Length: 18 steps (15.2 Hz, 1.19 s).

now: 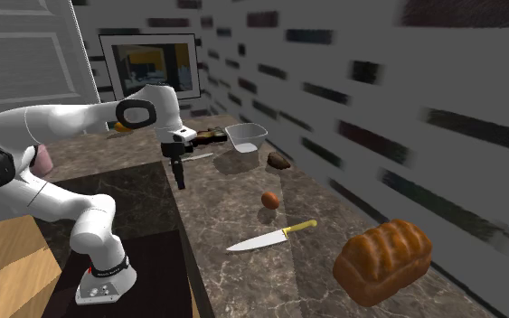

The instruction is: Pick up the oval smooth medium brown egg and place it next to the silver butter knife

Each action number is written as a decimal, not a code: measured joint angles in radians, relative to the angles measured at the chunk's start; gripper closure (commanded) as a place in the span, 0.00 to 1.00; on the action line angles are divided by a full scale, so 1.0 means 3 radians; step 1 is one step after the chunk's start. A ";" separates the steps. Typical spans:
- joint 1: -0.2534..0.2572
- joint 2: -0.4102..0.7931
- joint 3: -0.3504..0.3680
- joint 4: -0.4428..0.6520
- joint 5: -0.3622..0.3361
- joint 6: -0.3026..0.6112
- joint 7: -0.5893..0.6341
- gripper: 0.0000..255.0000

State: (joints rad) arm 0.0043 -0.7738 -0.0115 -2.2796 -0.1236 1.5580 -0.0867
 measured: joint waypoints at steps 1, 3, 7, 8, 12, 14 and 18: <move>0.0000 0.0000 0.0000 0.0000 0.0000 0.0000 0.0000 0.00; -0.0018 0.0163 0.0023 0.0075 0.0002 0.0082 0.0075 0.00; -0.0076 0.0647 0.0096 0.0299 -0.0003 0.0324 0.0313 0.00; -0.0096 0.0776 0.0102 0.0377 -0.0014 0.0372 0.0360 0.00; -0.0155 0.1284 0.0156 0.0700 -0.0052 0.0537 0.0599 0.00; -0.0178 0.1535 0.0181 0.0915 -0.0076 0.0558 0.0718 0.00; -0.0230 0.2092 0.0192 0.1402 -0.0144 0.0609 0.0920 0.00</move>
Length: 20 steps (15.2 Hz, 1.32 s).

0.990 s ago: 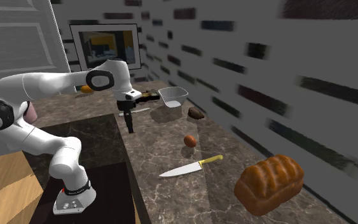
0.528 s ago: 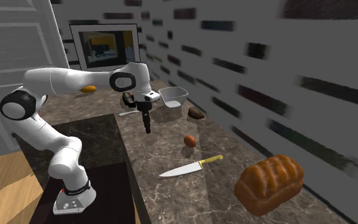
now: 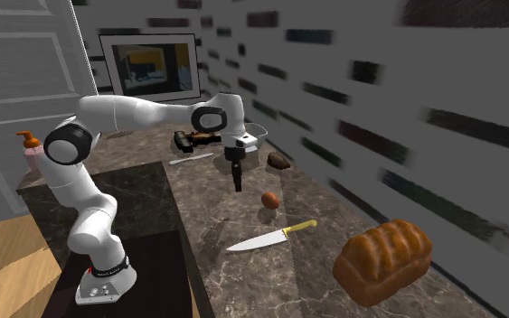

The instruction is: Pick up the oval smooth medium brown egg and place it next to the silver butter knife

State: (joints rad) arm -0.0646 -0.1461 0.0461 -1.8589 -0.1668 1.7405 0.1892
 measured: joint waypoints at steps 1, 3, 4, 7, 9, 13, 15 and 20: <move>-0.0004 0.0142 0.0007 0.0130 -0.0017 0.0005 0.0062 0.00; -0.0022 0.0406 -0.0001 0.0396 -0.0050 -0.0007 0.0150 0.00; -0.0028 0.0564 -0.0004 0.0566 -0.0068 -0.0025 0.0195 0.00; -0.0040 0.0958 -0.0027 0.0987 -0.0110 -0.0068 0.0322 0.00; -0.0036 0.1199 -0.0037 0.1255 -0.0131 -0.0106 0.0393 0.00; -0.0055 0.1259 -0.0053 0.1179 -0.0140 0.0031 0.0415 0.00; -0.0061 0.1280 -0.0057 0.1127 -0.0143 0.0104 0.0423 0.00; -0.0072 0.1274 -0.0063 0.1050 -0.0144 0.0177 0.0422 0.00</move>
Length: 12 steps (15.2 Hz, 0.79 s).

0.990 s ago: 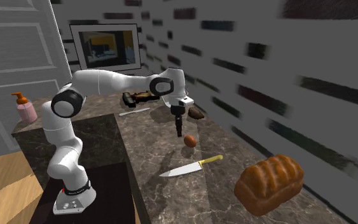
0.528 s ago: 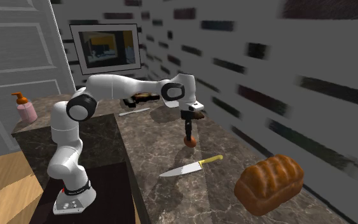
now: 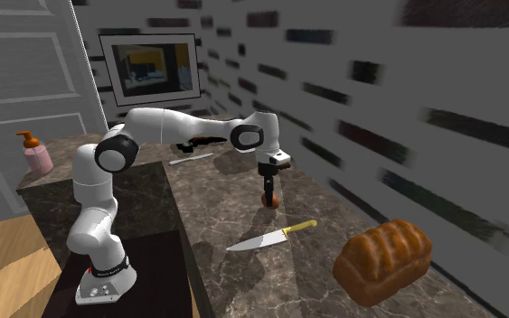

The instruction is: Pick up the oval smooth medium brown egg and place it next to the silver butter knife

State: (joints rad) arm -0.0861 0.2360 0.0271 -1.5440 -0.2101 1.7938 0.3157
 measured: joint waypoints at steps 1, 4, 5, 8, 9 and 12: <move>0.0000 -0.0001 0.0000 -0.0001 0.0000 0.0001 0.0000 0.00; 0.0000 -0.0001 0.0000 -0.0002 0.0000 0.0002 0.0000 1.00; -0.0001 -0.0003 -0.0001 -0.0001 -0.0001 0.0002 0.0000 1.00; 0.0000 0.0000 0.0000 0.0000 0.0000 0.0001 0.0000 1.00; 0.0000 0.0000 0.0000 0.0000 0.0000 0.0001 0.0000 1.00; 0.0000 0.0000 0.0000 0.0000 0.0000 0.0000 0.0000 1.00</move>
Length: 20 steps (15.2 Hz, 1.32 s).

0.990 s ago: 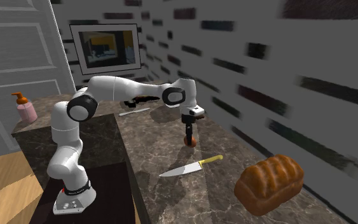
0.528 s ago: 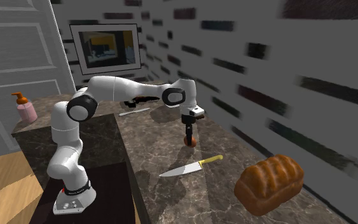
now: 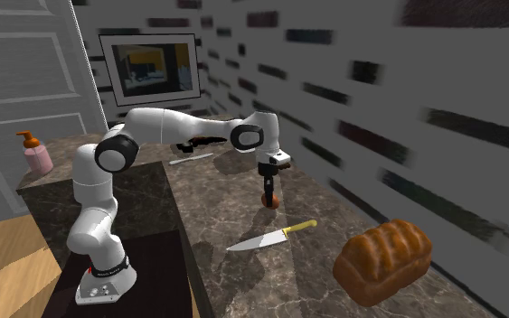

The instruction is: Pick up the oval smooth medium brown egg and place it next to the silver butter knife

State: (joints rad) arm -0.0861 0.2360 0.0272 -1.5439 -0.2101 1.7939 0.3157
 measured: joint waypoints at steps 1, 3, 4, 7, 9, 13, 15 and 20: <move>0.0000 0.0000 0.0000 0.0000 0.0000 0.0000 0.0000 1.00; 0.0000 -0.0004 0.0000 0.0015 0.0001 -0.0019 -0.0004 1.00; -0.0002 0.0001 -0.0001 0.0053 0.0003 -0.0051 -0.0014 1.00; 0.0005 0.0012 0.0002 0.0195 0.0007 -0.0179 -0.0032 1.00; 0.0010 0.0031 0.0003 0.0310 0.0009 -0.0274 -0.0046 1.00; 0.0015 0.0050 0.0004 0.0514 0.0012 -0.0458 -0.0079 1.00; 0.0019 0.0054 0.0006 0.0605 0.0013 -0.0543 -0.0090 1.00; 0.0030 0.0147 0.0006 0.0974 0.0012 -0.0815 -0.0137 1.00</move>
State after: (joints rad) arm -0.0771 0.2802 0.0288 -1.2518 -0.2066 1.5493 0.2745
